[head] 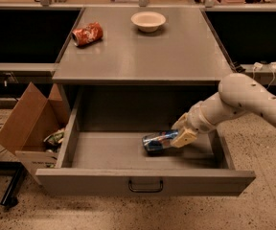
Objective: Place redbull can into top drawer
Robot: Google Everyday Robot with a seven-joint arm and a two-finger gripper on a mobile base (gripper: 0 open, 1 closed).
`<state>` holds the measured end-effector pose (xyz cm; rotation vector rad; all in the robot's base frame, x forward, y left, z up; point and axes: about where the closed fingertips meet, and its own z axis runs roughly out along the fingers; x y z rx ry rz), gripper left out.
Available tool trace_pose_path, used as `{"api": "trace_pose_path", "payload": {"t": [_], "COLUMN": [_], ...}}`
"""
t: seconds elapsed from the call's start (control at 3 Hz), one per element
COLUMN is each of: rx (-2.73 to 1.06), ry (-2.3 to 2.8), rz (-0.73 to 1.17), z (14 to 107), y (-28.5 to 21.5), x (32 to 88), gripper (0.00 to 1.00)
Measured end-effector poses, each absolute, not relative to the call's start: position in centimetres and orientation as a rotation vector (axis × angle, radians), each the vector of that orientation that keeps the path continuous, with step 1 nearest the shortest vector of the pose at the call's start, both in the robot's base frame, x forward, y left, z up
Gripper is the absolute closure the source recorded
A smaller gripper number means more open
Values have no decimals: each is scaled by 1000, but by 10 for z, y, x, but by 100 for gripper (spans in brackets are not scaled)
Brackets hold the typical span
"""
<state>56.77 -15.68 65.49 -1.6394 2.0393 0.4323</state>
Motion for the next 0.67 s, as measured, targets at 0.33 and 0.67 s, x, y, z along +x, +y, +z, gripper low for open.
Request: {"api": "trace_pose_path", "payload": {"t": [0.33,0.67], "rx": [-1652,-1655], "ry": [2062,2086], "rz": [415,380], "z": [645,641], "y": [-158,-160], "x": [568,567], "gripper": [100,84]}}
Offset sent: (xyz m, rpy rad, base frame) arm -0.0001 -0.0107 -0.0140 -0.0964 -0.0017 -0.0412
